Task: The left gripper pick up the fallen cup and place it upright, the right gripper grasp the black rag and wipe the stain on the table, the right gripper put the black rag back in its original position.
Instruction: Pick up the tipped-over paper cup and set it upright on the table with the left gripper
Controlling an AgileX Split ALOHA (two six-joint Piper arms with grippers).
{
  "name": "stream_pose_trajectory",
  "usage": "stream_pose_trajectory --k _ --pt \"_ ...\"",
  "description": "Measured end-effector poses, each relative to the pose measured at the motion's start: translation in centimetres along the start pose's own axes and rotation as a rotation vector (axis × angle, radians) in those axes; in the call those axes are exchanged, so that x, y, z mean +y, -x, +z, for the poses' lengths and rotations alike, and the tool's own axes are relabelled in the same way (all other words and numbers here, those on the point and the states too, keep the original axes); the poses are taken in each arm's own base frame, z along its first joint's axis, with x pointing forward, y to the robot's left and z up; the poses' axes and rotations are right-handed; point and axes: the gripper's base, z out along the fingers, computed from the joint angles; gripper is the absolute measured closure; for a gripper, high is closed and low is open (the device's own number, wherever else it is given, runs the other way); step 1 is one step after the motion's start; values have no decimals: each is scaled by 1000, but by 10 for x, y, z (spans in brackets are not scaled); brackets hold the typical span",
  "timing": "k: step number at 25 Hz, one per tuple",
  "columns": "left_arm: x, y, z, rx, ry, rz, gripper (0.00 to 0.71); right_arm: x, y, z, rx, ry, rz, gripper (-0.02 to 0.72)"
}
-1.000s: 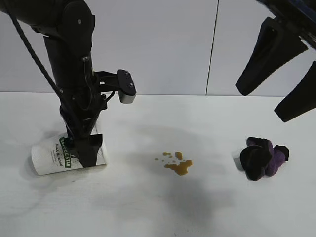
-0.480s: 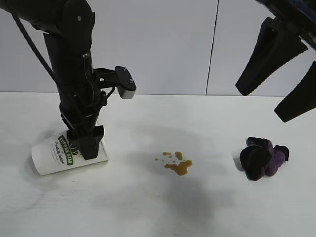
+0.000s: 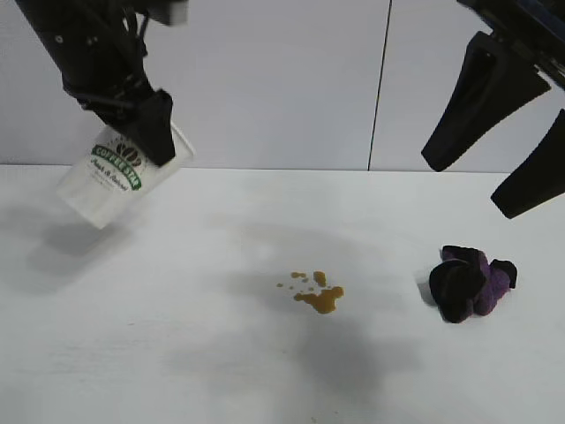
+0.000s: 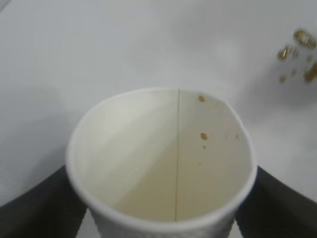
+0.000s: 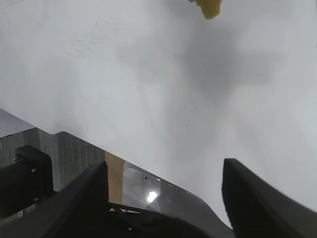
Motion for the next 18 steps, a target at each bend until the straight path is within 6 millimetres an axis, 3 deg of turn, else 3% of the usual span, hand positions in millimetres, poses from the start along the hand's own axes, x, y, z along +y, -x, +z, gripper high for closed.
stream_pose_trajectory --k 6,12,18 --pt "12 -13 -18 -180 -111 -22 170 0 0 0 -4 -1 0 252" --pt "-7 -31 -3 -326 -235 132 170 -1 2 0 -20 -10 -3 252" --pt "-13 -42 9 -443 -229 164 170 -1 2 0 -24 -11 -3 252"
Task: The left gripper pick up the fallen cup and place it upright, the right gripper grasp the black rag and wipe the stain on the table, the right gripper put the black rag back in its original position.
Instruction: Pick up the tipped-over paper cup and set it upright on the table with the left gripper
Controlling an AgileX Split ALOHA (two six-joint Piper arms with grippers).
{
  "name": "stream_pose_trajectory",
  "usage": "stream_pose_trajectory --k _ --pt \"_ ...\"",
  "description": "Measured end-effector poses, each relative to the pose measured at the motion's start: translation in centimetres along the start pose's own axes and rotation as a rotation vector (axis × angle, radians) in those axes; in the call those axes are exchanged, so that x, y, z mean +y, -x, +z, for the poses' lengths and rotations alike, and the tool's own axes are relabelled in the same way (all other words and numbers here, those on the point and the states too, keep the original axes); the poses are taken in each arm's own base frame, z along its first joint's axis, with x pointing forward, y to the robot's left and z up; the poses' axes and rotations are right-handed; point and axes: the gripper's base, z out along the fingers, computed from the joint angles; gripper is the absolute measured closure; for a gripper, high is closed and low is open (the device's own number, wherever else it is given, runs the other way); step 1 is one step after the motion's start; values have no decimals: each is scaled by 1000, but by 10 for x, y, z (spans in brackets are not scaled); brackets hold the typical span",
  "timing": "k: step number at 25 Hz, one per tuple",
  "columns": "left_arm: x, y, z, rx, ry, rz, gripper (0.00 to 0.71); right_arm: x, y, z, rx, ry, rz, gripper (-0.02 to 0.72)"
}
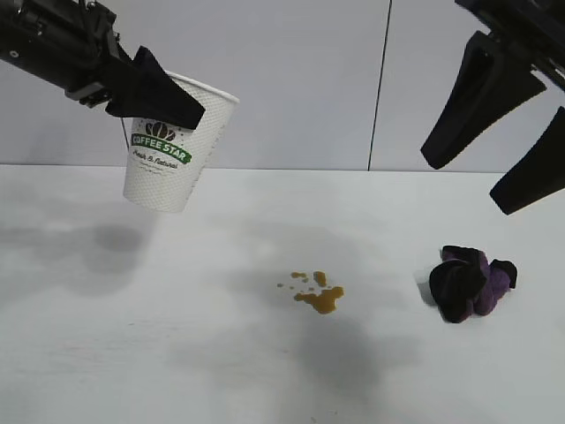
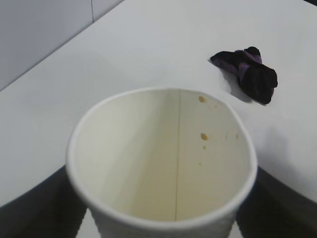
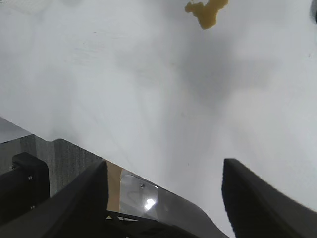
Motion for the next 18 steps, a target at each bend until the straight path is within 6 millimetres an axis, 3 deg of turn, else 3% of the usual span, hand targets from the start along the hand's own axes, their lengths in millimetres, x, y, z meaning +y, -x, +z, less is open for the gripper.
stream_pose_trajectory --k 7,12,18 --pt "4 -16 3 -37 128 9 170 0 0 0 0 0 0 252" --pt "2 -40 4 4 186 56 170 0 0 0 0 0 0 252" --pt "9 -59 -8 10 188 26 170 0 0 0 0 0 1 252"
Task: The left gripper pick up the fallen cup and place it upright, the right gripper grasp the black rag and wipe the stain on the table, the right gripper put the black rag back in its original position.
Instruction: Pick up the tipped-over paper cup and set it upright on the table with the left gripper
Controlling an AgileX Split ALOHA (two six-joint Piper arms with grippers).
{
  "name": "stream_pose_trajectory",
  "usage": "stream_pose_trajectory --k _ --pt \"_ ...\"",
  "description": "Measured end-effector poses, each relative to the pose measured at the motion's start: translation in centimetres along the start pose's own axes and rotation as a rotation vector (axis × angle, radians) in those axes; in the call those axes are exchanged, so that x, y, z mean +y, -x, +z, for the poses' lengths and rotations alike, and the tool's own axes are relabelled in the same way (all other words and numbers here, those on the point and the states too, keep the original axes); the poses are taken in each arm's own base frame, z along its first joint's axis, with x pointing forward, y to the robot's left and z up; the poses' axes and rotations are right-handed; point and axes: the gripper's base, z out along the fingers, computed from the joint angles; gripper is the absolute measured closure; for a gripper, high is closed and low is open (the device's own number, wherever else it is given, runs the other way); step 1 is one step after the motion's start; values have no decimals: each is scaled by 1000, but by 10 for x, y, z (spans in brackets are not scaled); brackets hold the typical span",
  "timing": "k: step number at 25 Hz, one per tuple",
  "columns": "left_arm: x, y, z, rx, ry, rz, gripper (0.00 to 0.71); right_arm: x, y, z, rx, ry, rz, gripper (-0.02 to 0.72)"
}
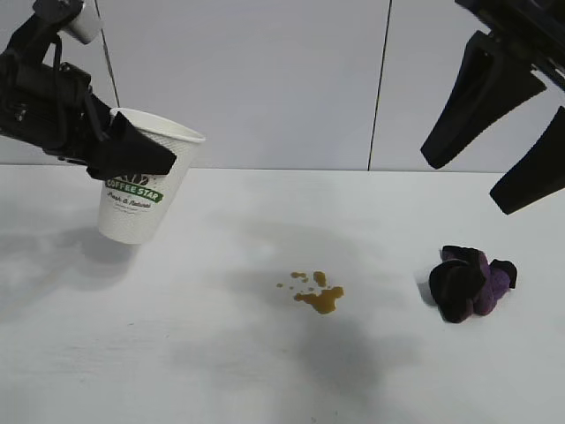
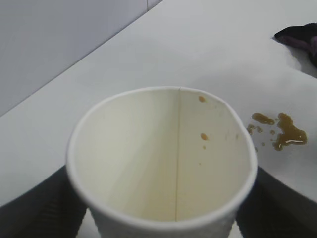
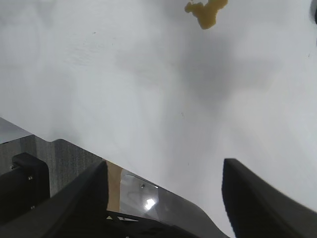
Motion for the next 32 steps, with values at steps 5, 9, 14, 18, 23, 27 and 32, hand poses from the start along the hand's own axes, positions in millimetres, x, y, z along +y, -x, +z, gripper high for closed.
stream_pose_trajectory --k 5,9,14,18,23,27,32 --pt "12 -10 -7 -70 -59 -68 170 0 0 0 0 0 0 252" --pt "12 -22 1 -92 -131 -109 170 0 0 0 0 0 0 252" --pt "6 -30 9 -127 -213 -86 173 0 0 0 0 0 0 252" --pt "5 -32 11 -140 -228 -43 173 0 0 0 0 0 0 252" --pt "6 -36 14 -127 -224 -28 173 0 0 0 -1 0 0 252" --pt "6 -36 14 -127 -224 -27 173 0 0 0 -1 0 0 252" --pt "6 -42 18 -124 -229 29 173 0 0 0 -1 0 0 252"
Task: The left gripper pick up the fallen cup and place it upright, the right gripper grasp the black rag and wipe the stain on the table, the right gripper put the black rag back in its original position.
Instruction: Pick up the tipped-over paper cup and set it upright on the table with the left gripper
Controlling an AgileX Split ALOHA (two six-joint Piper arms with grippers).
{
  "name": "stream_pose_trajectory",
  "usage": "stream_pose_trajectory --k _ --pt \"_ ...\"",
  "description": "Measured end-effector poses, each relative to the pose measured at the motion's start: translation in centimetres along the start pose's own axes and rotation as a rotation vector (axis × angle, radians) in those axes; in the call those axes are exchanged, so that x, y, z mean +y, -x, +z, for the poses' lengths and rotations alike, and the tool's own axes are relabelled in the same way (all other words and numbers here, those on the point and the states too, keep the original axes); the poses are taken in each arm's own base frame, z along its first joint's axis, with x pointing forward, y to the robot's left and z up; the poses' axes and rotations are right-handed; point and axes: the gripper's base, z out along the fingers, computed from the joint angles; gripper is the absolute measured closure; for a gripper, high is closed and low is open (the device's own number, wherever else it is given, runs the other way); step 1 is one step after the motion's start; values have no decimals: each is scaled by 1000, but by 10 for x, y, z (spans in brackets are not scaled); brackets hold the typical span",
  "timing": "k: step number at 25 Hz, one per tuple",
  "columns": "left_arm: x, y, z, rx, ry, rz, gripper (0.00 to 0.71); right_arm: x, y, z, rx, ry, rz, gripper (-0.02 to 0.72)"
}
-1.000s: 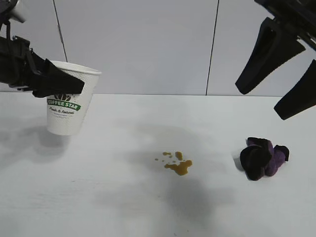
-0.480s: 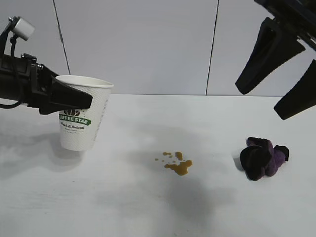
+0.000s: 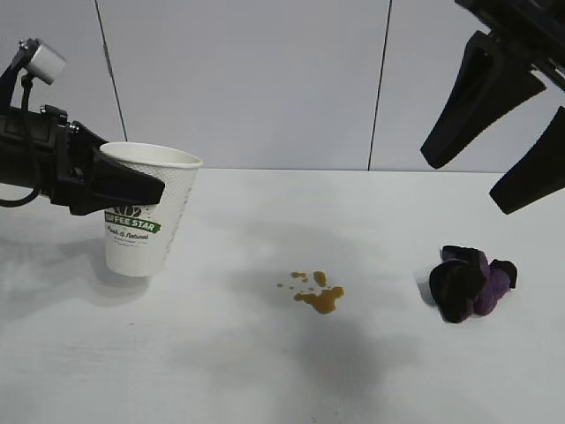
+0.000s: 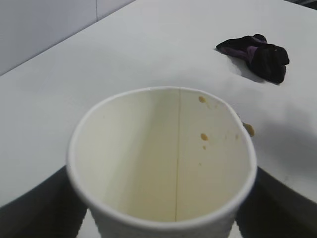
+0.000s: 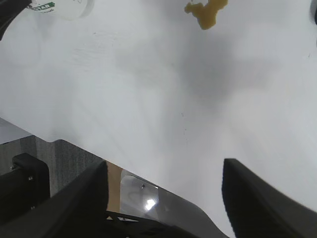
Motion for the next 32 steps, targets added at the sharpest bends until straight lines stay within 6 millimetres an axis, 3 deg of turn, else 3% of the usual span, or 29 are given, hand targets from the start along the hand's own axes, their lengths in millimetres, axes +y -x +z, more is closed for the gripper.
stream_pose_trajectory --k 7,13,32 --pt "-6 -25 16 -48 -109 38 173 0 0 0 0 0 0 252" --pt "-10 -22 16 -112 -153 57 173 0 0 0 0 0 0 252" --pt "-7 -27 17 -49 -113 63 173 0 0 0 0 0 1 252"
